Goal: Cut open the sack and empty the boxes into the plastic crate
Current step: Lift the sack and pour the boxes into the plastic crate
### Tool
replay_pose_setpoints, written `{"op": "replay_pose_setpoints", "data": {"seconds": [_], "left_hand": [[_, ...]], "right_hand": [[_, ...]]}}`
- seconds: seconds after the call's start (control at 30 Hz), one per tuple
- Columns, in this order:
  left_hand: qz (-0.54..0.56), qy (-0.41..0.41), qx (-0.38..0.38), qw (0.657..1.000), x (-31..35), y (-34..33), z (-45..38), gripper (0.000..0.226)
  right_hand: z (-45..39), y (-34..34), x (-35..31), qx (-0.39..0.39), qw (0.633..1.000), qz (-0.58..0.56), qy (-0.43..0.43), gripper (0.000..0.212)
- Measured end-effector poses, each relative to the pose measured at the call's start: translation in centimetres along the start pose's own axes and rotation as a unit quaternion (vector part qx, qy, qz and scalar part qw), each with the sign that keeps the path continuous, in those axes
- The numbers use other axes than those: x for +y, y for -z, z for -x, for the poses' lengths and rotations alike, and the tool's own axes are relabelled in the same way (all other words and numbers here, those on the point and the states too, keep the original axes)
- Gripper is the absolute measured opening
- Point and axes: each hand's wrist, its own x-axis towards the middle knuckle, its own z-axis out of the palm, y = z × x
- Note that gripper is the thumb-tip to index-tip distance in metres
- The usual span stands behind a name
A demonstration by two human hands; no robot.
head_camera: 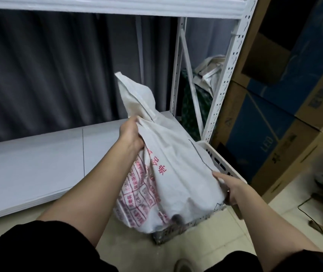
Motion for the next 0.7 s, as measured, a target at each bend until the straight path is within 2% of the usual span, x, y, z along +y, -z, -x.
{"op": "replay_pose_setpoints", "data": {"seconds": [0.07,0.1,0.2,0.37,0.47,0.6,0.7], "left_hand": [[0.015,0.004,-0.005,1.0,0.9,0.1,-0.9,0.026],[0.016,0.002,-0.004,1.0,1.3,0.1,-1.0,0.027],[0.007,-0.02,-0.013,1.0,2.1,0.4,-1.1,0.024],[0.017,-0.036,-0.035,0.999,3.3,2.4,-1.5,0.017],[-0.057,-0.073,0.025,0.995,3.4,3.7,-2.2,0.023],[-0.113,-0.122,0.065,0.984,3.9,5.0,-2.9,0.029],[-0.121,-0.203,0.106,0.966,3.9,6.0,-3.1,0.02]], "right_hand": [[-0.2,-0.7,-0.1,0.01,0.999,-0.026,0.018,0.026],[0.0,-1.0,-0.4,0.015,0.999,-0.02,0.034,0.024],[0.4,-1.8,-1.9,0.056,0.992,0.02,0.11,0.042],[2.7,-2.5,-5.3,0.157,0.953,-0.008,0.26,0.035],[5.0,-2.9,-7.9,0.204,0.909,-0.07,0.356,0.024],[9.2,-3.2,-12.9,0.202,0.835,-0.081,0.506,0.019],[11.9,-2.6,-16.3,0.222,0.777,-0.076,0.584,0.013]]}}
